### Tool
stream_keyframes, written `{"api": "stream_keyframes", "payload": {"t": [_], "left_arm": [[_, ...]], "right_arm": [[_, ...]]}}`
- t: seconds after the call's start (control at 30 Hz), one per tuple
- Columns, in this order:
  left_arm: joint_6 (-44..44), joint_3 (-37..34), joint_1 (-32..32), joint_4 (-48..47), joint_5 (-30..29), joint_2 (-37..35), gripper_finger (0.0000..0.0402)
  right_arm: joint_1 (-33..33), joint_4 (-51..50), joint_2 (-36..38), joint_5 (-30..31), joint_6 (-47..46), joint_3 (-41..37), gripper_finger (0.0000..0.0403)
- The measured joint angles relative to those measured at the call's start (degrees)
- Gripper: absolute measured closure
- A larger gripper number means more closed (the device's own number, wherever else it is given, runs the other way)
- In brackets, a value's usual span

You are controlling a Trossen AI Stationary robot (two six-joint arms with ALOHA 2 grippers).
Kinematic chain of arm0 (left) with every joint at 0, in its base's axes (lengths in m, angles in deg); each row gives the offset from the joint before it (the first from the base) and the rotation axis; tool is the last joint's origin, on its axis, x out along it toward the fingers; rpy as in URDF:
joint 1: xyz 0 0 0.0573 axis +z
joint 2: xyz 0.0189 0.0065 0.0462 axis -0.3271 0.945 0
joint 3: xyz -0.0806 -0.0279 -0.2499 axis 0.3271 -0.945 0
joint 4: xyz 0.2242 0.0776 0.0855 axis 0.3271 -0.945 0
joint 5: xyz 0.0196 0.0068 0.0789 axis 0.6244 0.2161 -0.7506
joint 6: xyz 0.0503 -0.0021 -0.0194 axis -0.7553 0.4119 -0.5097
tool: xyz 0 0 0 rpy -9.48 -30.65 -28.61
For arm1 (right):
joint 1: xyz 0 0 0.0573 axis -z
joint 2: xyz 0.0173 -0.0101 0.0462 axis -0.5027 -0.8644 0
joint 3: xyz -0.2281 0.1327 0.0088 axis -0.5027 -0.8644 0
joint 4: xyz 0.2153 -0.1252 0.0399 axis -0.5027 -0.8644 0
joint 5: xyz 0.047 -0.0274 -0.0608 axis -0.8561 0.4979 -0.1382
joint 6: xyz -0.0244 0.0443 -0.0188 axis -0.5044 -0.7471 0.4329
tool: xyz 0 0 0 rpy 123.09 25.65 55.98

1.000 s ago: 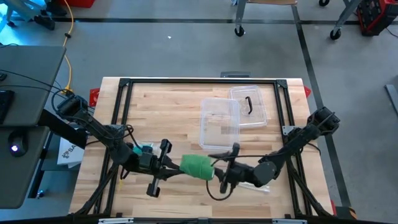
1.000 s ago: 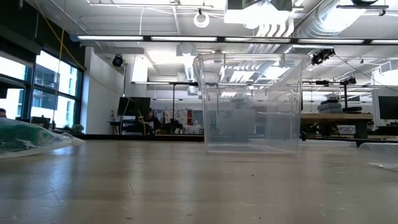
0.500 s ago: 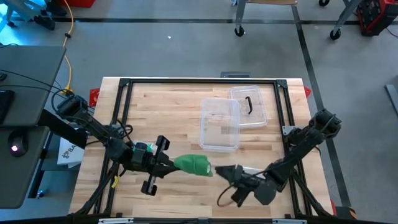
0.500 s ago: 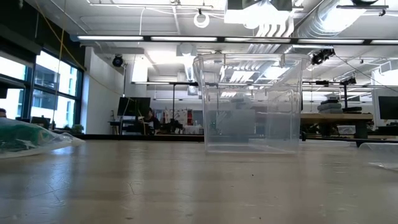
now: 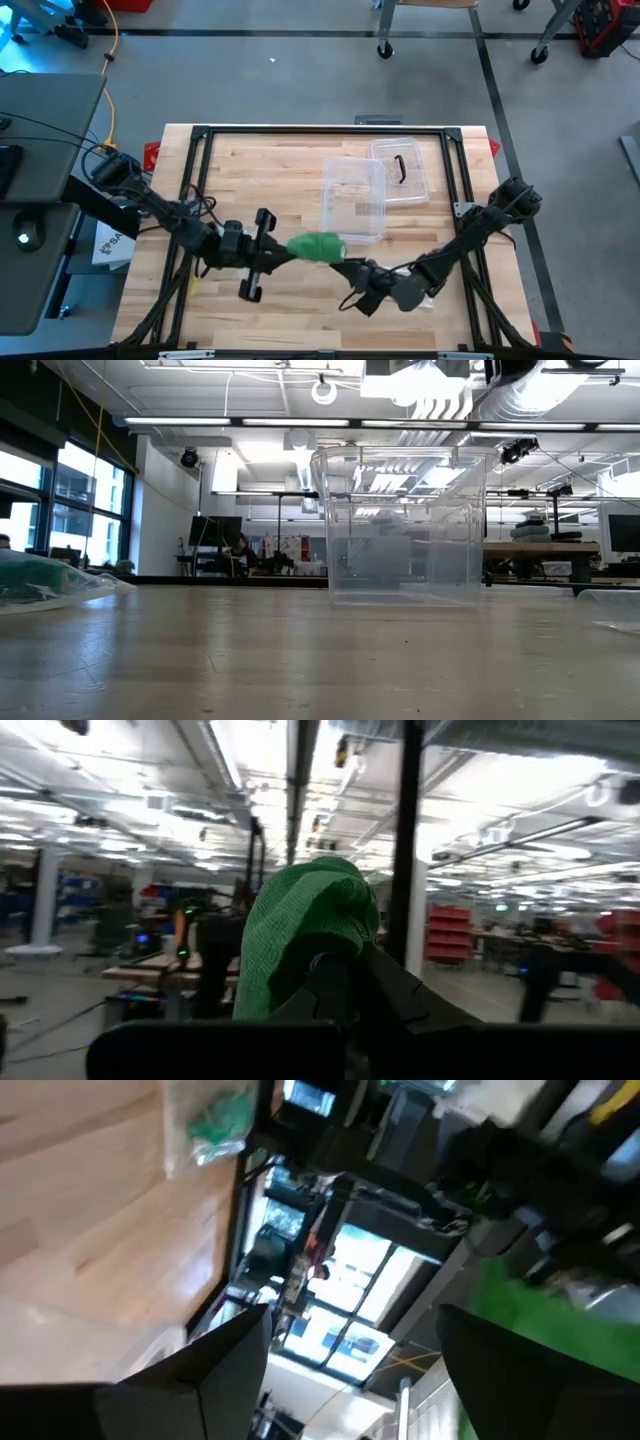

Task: Roll bandage
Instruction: Roll the green bandage

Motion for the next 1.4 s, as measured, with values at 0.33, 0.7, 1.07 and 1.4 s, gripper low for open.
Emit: {"api": "stream_keyframes", "payload": {"t": [0.33,0.7,1.07,1.4], "left_arm": [[6.35,0.00,3.52,-2.97,0.08,0.02,0.0398],[11.60,0.00,3.96,-4.18,3.22,1.20,0.0398],[12.27,0.00,3.96,-3.92,3.78,1.42,0.0398],[12.25,0.00,4.20,-3.29,4.70,1.42,0.0398]], "right_arm": [[1.70,5.27,0.04,0.42,2.22,0.00,0.0129],[5.28,7.76,0.04,1.05,3.45,0.00,0.0129],[6.38,9.89,0.04,3.45,-5.36,0.00,0.0137],[7.11,8.61,0.04,6.38,-34.30,0.00,0.0139]]}}
